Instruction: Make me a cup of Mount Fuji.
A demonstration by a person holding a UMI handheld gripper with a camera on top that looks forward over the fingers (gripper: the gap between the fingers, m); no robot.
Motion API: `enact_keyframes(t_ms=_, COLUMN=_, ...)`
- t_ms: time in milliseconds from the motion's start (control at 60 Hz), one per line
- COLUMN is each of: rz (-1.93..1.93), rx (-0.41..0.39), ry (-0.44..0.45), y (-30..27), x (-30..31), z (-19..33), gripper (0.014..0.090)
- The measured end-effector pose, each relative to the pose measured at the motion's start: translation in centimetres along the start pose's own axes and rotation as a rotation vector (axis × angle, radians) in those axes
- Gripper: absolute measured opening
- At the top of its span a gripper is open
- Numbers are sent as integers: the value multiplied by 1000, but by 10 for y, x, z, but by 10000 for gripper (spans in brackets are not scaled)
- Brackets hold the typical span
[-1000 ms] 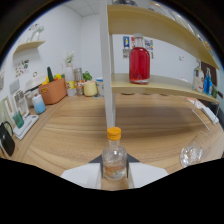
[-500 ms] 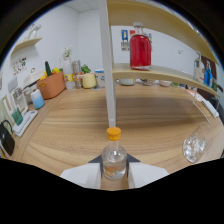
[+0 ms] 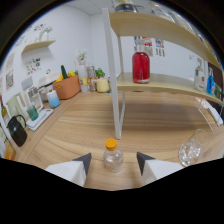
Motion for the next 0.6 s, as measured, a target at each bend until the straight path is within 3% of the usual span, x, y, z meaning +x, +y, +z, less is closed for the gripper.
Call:
enact_keyframes(t_ms=17, rz=-4, rx=9, ry=-6, y=-4, x=1, z=-5, gripper=855)
enact_keyframes(t_ms=33, rz=-8, rx=21, ry=-8, y=-7, x=3, z=-10, gripper=810)
enact_keyframes(t_ms=50, rz=-13, rx=35, ry=-13, y=-10, x=5, z=-16, gripper=862)
enact_keyframes(t_ms=150, rz=-37, rx=131, ry=-40, y=-31, x=25, z=-51, gripper=864)
enact_keyframes(t_ms=267, rz=-54, rx=187, ry=-13, y=-35, x=69, z=-85, gripper=860)
enact_keyframes(t_ms=500, rz=17, rx=131, ry=143, y=-13, x=188, z=-113, gripper=856)
enact_keyframes(t_ms=600, rz=38, rx=165, ry=187, y=-39, x=229, z=-120, gripper=854)
